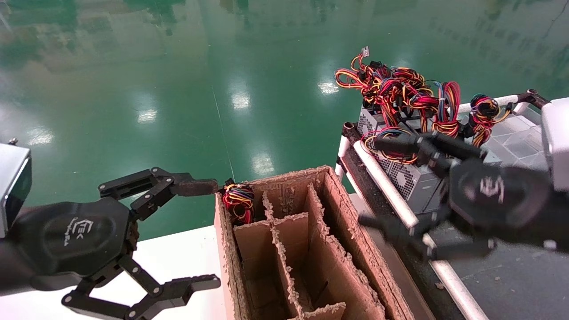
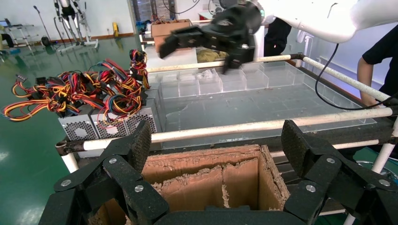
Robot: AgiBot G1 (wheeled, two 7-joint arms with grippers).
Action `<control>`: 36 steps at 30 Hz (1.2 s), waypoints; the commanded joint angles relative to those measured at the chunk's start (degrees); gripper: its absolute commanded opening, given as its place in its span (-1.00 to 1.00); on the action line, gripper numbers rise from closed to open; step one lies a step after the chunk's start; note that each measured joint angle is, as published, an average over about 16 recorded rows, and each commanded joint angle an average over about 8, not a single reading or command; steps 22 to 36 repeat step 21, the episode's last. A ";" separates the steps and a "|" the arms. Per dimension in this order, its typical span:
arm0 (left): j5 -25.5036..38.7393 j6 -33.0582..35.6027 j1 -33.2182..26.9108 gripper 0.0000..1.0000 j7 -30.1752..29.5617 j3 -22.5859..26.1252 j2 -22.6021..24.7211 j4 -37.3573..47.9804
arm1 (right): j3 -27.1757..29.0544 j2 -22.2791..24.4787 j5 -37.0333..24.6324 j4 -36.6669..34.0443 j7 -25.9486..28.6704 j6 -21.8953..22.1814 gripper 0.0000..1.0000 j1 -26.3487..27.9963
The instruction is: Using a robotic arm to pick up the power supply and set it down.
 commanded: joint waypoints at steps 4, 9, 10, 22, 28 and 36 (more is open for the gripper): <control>0.00 0.00 0.00 1.00 0.00 0.00 0.00 0.00 | 0.53 0.71 1.69 5.64 2.33 -0.84 1.00 -3.49; -0.02 -0.01 0.01 1.00 0.00 0.00 -0.01 0.01 | 0.90 1.19 2.89 9.81 3.80 -1.46 1.00 -6.03; -0.02 -0.01 0.01 1.00 0.00 0.00 -0.01 0.01 | 0.94 1.24 3.01 10.19 3.91 -1.51 1.00 -6.27; -0.02 -0.02 0.01 1.00 0.01 0.00 -0.01 0.02 | 0.99 1.27 3.07 9.82 3.79 -1.48 1.00 -6.06; -0.02 -0.02 0.01 1.00 0.01 0.00 -0.01 0.02 | 0.99 1.27 3.07 9.82 3.79 -1.48 1.00 -6.06; -0.02 -0.02 0.01 1.00 0.01 0.00 -0.01 0.02 | 0.99 1.27 3.07 9.82 3.79 -1.48 1.00 -6.06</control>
